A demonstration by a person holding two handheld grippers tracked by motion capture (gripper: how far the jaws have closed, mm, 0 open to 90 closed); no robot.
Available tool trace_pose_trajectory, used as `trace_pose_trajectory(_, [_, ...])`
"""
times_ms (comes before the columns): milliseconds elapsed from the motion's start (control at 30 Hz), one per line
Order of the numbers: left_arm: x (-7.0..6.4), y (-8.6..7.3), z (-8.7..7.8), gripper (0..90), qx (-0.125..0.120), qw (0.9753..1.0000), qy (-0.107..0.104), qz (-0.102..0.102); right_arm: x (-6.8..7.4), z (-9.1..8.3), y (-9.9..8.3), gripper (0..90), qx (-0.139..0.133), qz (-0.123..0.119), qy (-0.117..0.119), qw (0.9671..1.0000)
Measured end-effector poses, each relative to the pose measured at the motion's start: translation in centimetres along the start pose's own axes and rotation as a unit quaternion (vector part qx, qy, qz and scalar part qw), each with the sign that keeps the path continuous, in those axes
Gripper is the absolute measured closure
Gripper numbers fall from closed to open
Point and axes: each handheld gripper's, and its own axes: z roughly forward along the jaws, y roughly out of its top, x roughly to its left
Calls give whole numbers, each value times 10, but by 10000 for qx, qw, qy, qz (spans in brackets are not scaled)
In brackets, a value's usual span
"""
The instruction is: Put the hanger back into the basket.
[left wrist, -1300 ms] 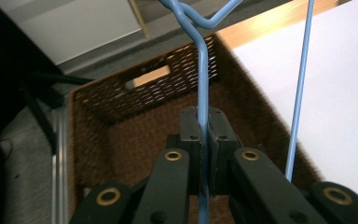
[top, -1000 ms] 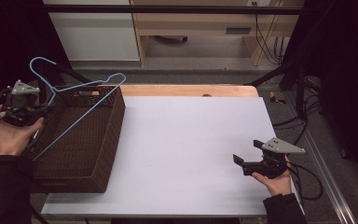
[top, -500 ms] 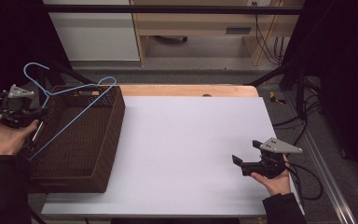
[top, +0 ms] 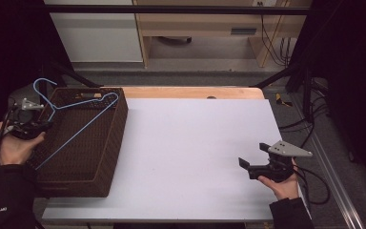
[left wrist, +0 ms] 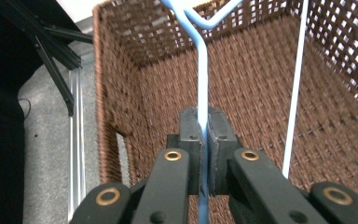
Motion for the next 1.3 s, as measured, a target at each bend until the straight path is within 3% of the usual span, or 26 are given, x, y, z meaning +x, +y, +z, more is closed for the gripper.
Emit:
trace_pose_trajectory(433, [-13, -23, 33, 868, 359, 9992, -135, -86, 1, 1, 0, 37, 14, 12, -22, 10000])
trace_pose_trajectory(533, [-18, -25, 36, 865, 398, 9991, -162, -27, 1, 1, 0, 38, 11, 14, -7, 10000])
trace_pose_trajectory(600, [-20, -25, 37, 864, 432, 9986, -290, -42, 1, 1, 0, 38, 26, 11, -14, 10000])
trace_pose_trajectory(733, [-25, -26, 42, 833, 654, 9973, -337, -5, 1, 2, 0, 37, 22, 5, -1, 10000])
trace_pose_trajectory(867, [-23, -27, 37, 761, 483, 9983, -304, -77, 2, 1, 0, 38, 23, 10, -2, 10000])
trace_pose_trajectory(967, [-19, -26, 25, 709, 167, 9988, -382, -245, 1, 1, 0, 38, 1, 17, -9, 10000])
trace_pose_trajectory(1067, [-21, -24, 12, 654, -151, 9984, -472, -265, 1, 0, 0, 38, -2, 11, -4, 10000])
trace_pose_trajectory(1167, [-31, -21, -1, 583, -519, 9960, -697, -209, 1, -1, 1, 38, -33, 38, -9, 10000])
trace_pose_trajectory(1300, [-46, -19, -14, 525, -958, 9895, -1054, -228, 0, -3, 1, 38, -87, 46, -18, 9999])
